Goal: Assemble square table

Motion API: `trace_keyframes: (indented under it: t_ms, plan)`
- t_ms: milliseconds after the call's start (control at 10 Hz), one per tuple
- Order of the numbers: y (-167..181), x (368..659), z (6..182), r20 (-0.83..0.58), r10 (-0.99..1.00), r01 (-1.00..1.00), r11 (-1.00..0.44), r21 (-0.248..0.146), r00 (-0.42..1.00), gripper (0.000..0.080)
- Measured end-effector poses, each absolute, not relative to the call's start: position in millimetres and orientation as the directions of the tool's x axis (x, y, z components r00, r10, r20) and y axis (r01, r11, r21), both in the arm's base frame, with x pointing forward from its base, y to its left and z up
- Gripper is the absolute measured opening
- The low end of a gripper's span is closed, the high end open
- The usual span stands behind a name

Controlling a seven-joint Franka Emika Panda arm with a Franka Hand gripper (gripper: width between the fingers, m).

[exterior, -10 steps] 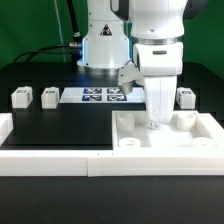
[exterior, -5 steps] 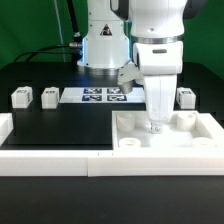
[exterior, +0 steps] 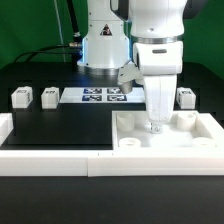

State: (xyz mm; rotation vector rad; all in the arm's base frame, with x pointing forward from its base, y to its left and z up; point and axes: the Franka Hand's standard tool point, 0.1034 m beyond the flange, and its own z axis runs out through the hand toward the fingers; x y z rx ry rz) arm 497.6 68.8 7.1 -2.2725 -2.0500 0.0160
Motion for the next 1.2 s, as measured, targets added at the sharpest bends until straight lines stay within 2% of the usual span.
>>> trace_keyframes:
  t_ms: [100, 200, 300, 700, 800, 900, 1200]
  plan:
    - [70, 497, 7.8, 0.046, 0.992, 0.991, -0.116, -0.068, 0.12, 0.0648]
    - [76, 495, 19.4, 0.036, 0.973, 0.972, -0.226, -0.065, 0.228, 0.0648]
    - [80, 489, 33.4, 0.034, 0.971, 0.97, -0.236, -0.053, 0.238, 0.0648]
    - [119, 480, 58.7, 0.0, 0.811, 0.809, -0.585, -0.057, 0.586, 0.0648]
    - [120, 481, 57.2, 0.002, 0.786, 0.784, -0.618, -0.058, 0.619, 0.0648]
    - [113, 480, 48.1, 0.013, 0.726, 0.725, -0.685, -0.072, 0.688, 0.0648]
    - [118, 479, 48.8, -0.002, 0.519, 0.517, -0.852, -0.084, 0.855, 0.0648]
